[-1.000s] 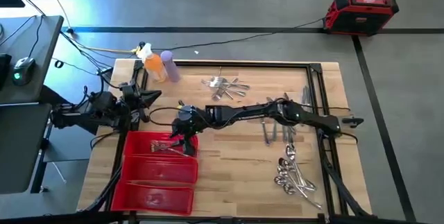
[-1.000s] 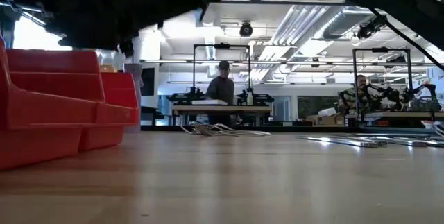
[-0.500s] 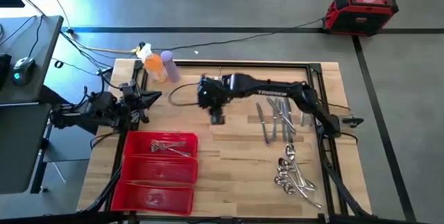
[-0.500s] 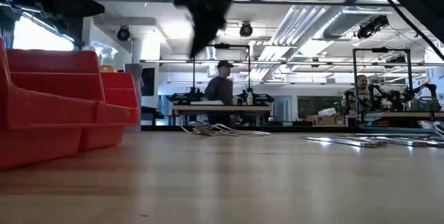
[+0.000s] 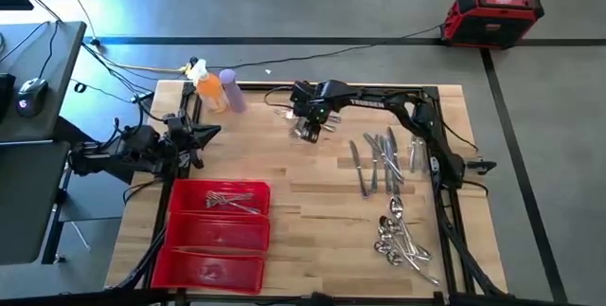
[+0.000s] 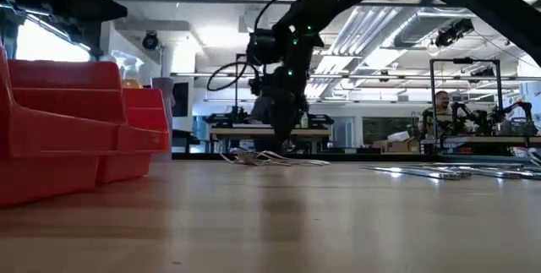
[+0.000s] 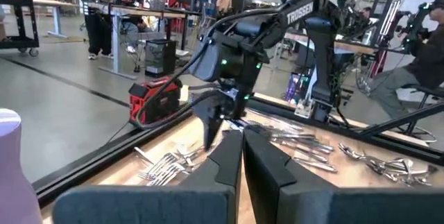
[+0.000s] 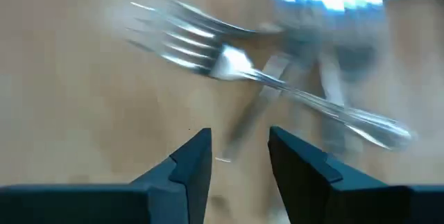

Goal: Sort silverware
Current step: Put the silver fork in the top red bin

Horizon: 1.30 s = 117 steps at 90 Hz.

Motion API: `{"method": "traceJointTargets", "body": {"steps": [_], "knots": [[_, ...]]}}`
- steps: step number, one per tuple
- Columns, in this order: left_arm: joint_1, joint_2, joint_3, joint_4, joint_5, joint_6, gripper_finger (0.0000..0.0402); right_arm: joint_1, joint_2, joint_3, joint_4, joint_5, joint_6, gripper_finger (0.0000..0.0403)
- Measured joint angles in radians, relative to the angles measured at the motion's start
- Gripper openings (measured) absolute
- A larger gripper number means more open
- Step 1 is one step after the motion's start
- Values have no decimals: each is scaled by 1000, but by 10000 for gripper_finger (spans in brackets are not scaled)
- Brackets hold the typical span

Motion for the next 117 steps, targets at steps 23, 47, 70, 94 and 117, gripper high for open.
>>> {"method": "traceJointTargets", "body": {"steps": [23, 47, 70, 94, 117], "knots": [[0, 0, 0, 0, 0, 0, 0, -51, 0, 0, 83, 60, -238, 126], [0, 0, 0, -2, 0, 0, 0, -166, 6, 0, 78, -129, -310, 130], [0, 0, 0, -7, -1, 0, 0, -188, 37, 0, 26, -131, -476, 198], [0, 0, 0, -16, -1, 0, 0, -187, 103, 2, 23, -125, -521, 198], [0, 0, 0, -21, -2, 0, 0, -184, 122, 6, -22, -47, -412, 59]]}}
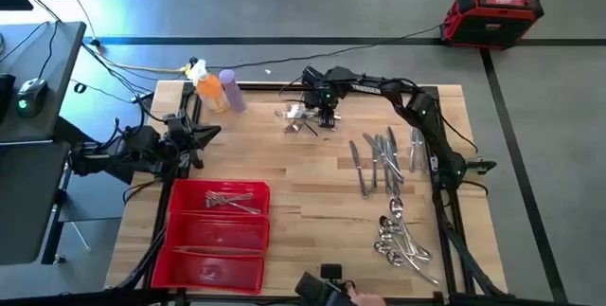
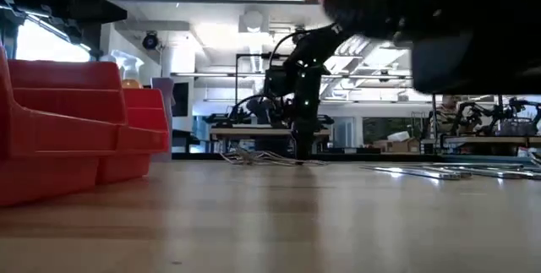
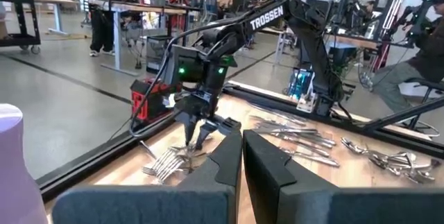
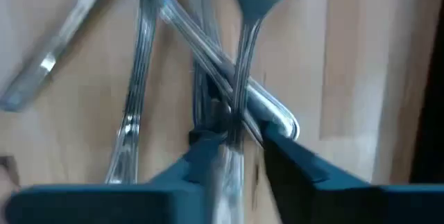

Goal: Sort silverware
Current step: Put the silver fork in the top red bin

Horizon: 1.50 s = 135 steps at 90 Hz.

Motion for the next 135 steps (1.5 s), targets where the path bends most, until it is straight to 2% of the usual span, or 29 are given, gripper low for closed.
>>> {"method": "traceJointTargets", "body": {"steps": [3, 7, 32, 43, 55, 70, 89, 100, 109, 123, 135], "knots": [[0, 0, 0, 1, 0, 0, 0, 2, -2, -2, -13, -1, 12, 31], [0, 0, 0, 0, 0, 0, 0, 6, -7, -2, -31, 3, 22, 16], [0, 0, 0, 0, 0, 0, 0, 74, -114, -7, -196, 212, 175, 0], [0, 0, 0, 0, 0, 0, 0, 118, -160, -7, -271, 241, 261, 0], [0, 0, 0, 2, 0, 0, 0, 201, -212, -7, -244, 212, 303, 0], [0, 0, 0, 6, -26, 0, 0, 355, -243, -6, -69, 66, 345, 0], [0, 0, 0, 9, -29, 0, 0, 552, -239, -6, 382, -203, 400, 0], [0, 0, 0, 12, -29, 0, 0, 633, -223, -4, 677, -228, 462, 0], [0, 0, 0, 27, -29, -1, 0, 656, -187, -2, 832, -261, 503, 0], [0, 0, 0, 31, -30, -1, 0, 661, -98, -6, 866, -268, 558, 0], [0, 0, 0, 33, -29, -5, 0, 655, -74, -6, 871, -239, 569, 0]]}}
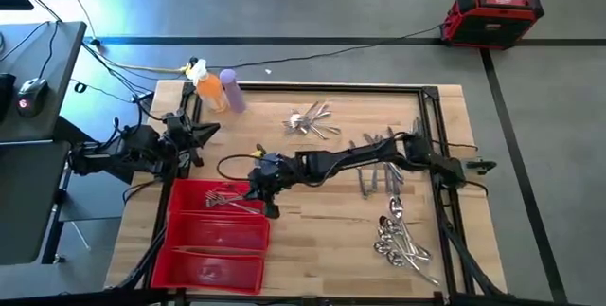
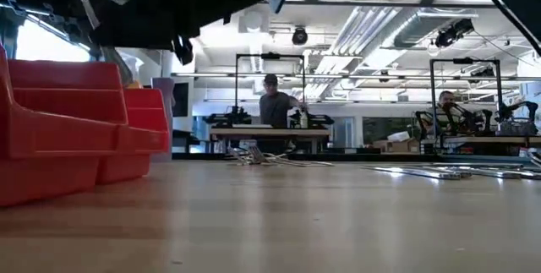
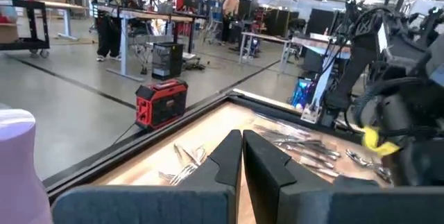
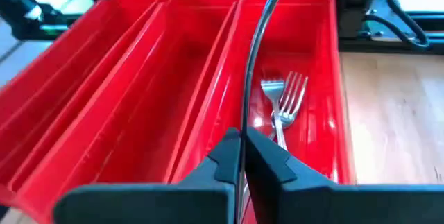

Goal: Sort silverware
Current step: Put the silver fork in the top red bin

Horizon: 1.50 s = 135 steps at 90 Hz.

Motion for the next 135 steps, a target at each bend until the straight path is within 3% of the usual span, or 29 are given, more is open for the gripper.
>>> {"method": "traceJointTargets", "body": {"steps": [28, 42, 72, 86, 95, 113, 128, 135], "knots": [[0, 0, 0, -2, 0, -2, 0, -4, 63, 1, -10, -20, 19, 0], [0, 0, 0, -3, 0, -3, 0, 2, 81, 1, -24, -39, -57, 6], [0, 0, 0, -7, 0, -3, 0, 1, 71, 1, 25, -25, -77, 116], [0, 0, 0, -7, 0, -3, 0, 0, 8, 29, 12, -23, -163, 143], [0, 0, 0, -8, 1, -3, 0, 0, -61, 79, -86, 15, -253, 145], [0, 0, 0, -12, 3, -3, 0, -37, -165, 137, -450, 182, -387, 145], [0, 0, 0, -15, 5, -3, 0, -173, -175, 128, -792, 209, -379, 145], [0, 0, 0, -20, 5, -4, 0, -252, -167, 86, -857, 207, -363, 145]]}}
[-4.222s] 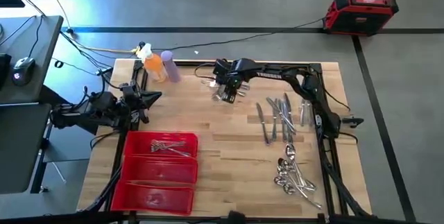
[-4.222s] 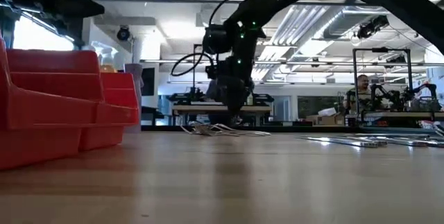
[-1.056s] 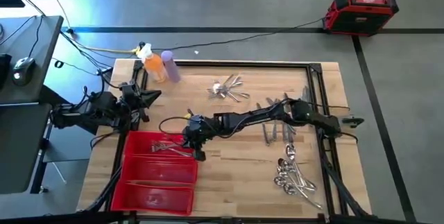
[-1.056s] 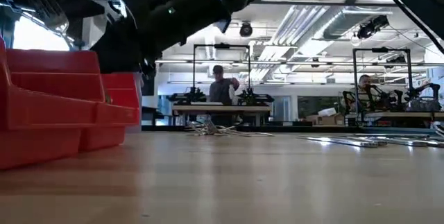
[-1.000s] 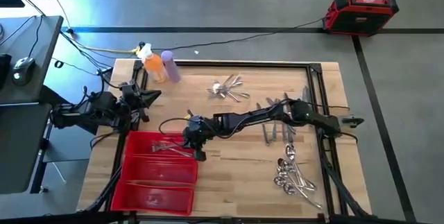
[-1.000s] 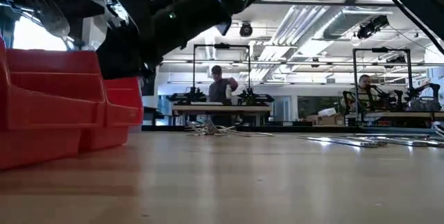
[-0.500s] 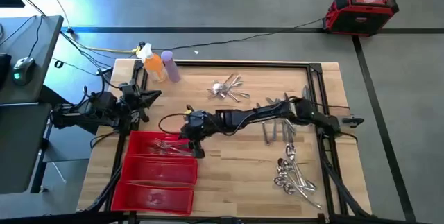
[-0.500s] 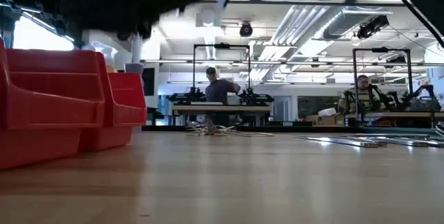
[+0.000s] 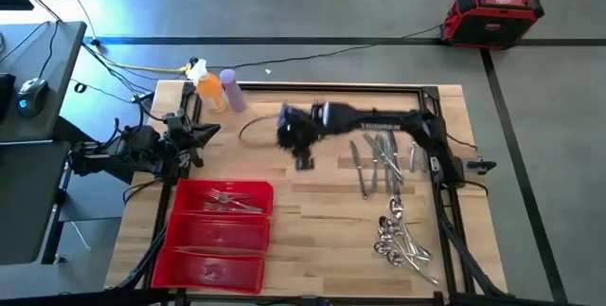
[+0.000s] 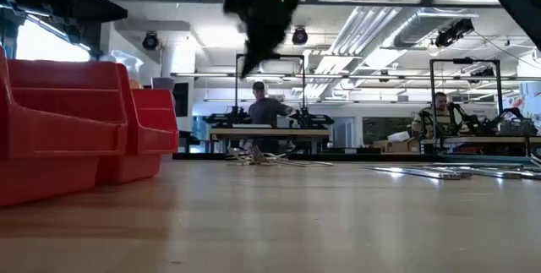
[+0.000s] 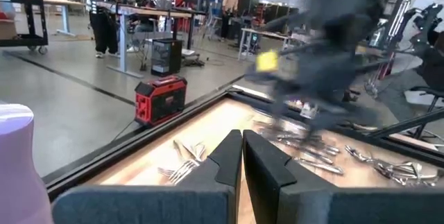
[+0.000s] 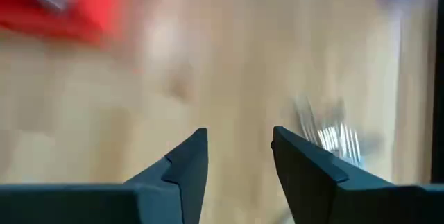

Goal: Sort silverware
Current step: Put the silver fork in the top red bin

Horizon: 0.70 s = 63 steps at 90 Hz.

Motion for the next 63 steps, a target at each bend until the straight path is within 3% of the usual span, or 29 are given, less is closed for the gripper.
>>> {"method": "traceJointTargets", "body": {"steps": [32, 63], "knots": [[0, 0, 0, 1, 0, -1, 0, -273, 1, -269, 174, -32, -5, 144], [0, 0, 0, -5, -4, -1, 0, -307, 2, -460, 401, -29, -61, 144]]}}
